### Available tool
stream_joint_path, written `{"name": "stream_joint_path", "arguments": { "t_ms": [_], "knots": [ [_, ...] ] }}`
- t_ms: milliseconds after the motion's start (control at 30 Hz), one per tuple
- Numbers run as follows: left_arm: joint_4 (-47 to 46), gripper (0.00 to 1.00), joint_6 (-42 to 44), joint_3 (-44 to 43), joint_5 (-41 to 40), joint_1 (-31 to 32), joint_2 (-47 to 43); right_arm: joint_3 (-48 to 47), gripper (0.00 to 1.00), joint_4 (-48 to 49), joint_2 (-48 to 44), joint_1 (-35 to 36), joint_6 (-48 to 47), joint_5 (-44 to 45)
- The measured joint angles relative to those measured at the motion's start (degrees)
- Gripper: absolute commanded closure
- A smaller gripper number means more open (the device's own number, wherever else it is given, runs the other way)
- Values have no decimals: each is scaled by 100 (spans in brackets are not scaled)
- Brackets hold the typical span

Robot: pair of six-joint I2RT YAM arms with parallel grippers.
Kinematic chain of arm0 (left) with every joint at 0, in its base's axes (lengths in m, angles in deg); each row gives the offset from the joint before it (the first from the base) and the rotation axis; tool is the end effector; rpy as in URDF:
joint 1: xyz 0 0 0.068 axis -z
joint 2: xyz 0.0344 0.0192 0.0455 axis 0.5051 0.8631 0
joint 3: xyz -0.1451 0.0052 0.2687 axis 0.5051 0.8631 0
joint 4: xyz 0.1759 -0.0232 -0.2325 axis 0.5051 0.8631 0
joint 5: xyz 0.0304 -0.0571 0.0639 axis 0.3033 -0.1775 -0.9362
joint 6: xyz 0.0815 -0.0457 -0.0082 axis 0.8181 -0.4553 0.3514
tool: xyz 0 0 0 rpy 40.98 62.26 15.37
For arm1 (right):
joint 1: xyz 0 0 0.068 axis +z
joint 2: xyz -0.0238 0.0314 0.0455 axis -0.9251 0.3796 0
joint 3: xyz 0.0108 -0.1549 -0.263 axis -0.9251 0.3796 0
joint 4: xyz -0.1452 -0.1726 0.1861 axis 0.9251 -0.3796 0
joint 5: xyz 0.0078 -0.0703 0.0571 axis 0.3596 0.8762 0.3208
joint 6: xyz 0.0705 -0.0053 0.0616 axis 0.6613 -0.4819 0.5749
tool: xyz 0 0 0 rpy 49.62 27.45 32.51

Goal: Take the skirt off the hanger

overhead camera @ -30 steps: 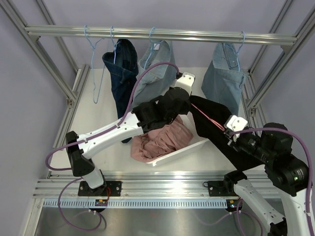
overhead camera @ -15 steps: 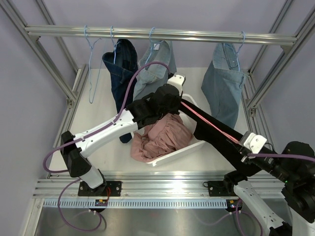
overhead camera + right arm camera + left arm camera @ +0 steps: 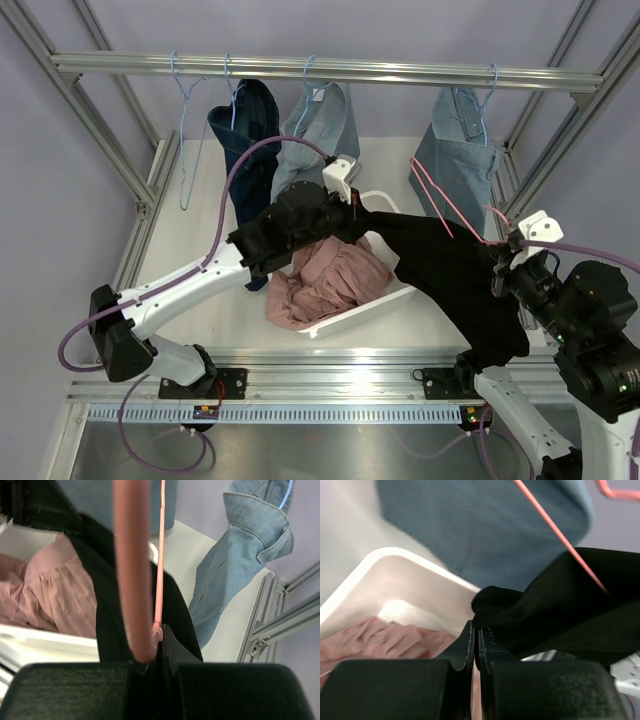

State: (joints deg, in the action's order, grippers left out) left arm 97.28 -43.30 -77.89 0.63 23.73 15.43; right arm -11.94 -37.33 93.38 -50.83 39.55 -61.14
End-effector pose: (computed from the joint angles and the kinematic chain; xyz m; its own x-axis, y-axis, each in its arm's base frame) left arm 0.2376 -0.3264 0.4050 -0.4571 -0.0578 -0.8875 0.6774 0.6240 -0.3896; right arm 0.0662 0.0332 0.4805 -0.0286 -0.3250 -0.9453 -0.4570 0.8453 -0.2769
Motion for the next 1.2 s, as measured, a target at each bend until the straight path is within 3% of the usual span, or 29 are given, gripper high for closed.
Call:
{"name": "stream_joint_path", "arguments": {
  "t_ms": [400, 1067, 1100, 1200],
  "knots": [
    [-319, 100, 155, -817, 776, 1128, 1510, -61, 100, 1300, 1034, -391, 1436, 33],
    [-721, 99, 214, -1038, 1128, 1543, 2391, 310, 100, 2511, 2074, -533, 2444, -468],
    [-767, 86, 225, -1027, 1126, 1550, 2391, 323, 100, 2542, 2100, -549, 2455, -466],
    [-929, 63, 291, -879, 1113, 1550, 2354, 328, 100, 2586, 2122, -577, 2439, -466]
  ]
}}
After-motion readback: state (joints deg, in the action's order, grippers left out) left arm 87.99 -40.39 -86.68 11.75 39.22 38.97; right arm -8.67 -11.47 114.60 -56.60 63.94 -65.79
